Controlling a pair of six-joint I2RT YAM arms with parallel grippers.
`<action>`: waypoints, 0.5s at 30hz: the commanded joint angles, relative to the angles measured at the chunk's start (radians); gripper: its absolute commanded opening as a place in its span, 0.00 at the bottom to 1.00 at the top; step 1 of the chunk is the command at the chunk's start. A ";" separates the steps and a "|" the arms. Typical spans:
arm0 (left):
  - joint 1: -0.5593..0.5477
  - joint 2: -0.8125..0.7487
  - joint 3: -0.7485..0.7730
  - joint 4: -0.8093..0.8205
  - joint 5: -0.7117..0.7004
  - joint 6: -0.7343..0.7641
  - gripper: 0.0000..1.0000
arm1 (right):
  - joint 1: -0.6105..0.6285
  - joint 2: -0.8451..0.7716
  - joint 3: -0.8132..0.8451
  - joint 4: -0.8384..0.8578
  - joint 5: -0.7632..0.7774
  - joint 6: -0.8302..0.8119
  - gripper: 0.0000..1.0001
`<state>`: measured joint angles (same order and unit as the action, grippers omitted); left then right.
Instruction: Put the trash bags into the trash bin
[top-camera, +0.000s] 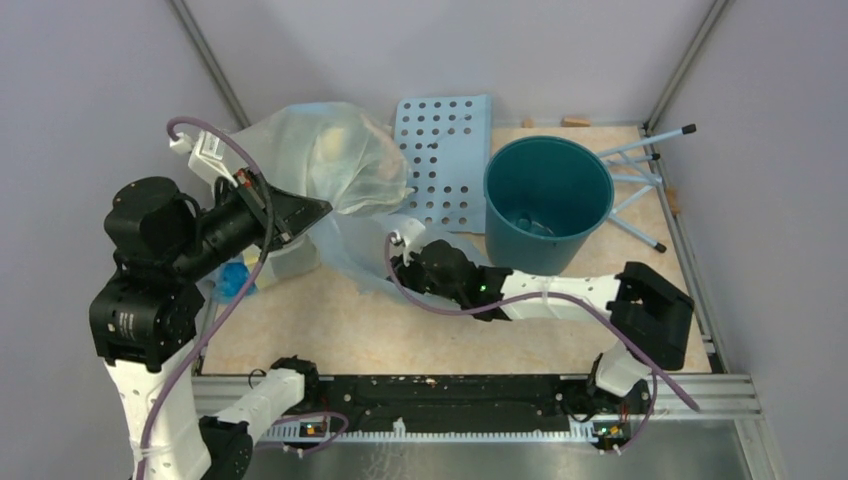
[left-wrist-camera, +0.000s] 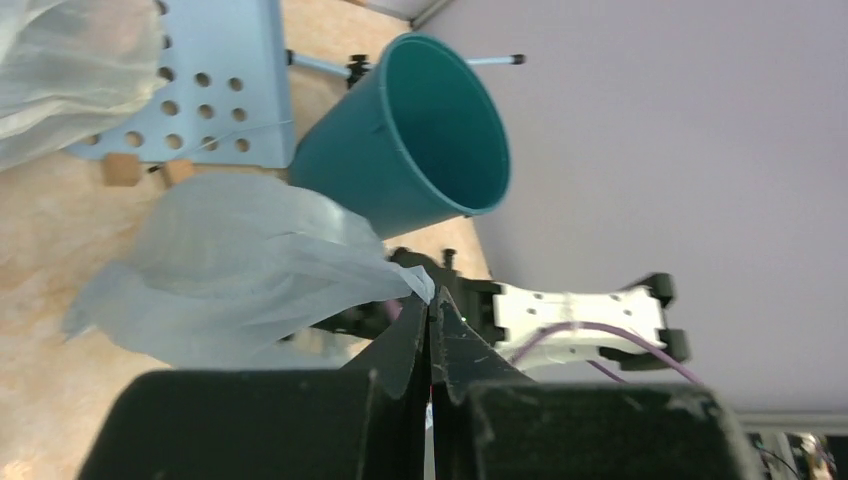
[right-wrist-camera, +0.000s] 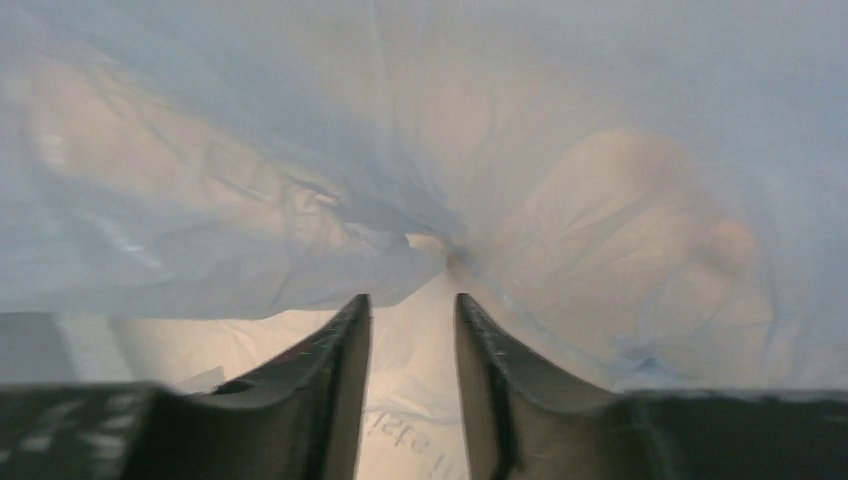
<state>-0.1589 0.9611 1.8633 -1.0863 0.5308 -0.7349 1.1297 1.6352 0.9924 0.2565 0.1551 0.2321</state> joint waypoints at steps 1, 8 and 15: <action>-0.004 0.022 -0.033 -0.052 -0.087 0.073 0.00 | 0.025 -0.163 0.018 -0.075 -0.009 -0.102 0.42; -0.004 0.016 -0.073 -0.066 -0.165 0.114 0.00 | 0.027 -0.290 0.205 -0.390 -0.012 -0.110 0.66; -0.002 -0.003 -0.147 -0.025 -0.208 0.126 0.00 | 0.028 -0.370 0.394 -0.689 -0.008 -0.038 0.75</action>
<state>-0.1589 0.9726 1.7489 -1.1530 0.3710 -0.6357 1.1450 1.3346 1.2884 -0.2264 0.1528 0.1543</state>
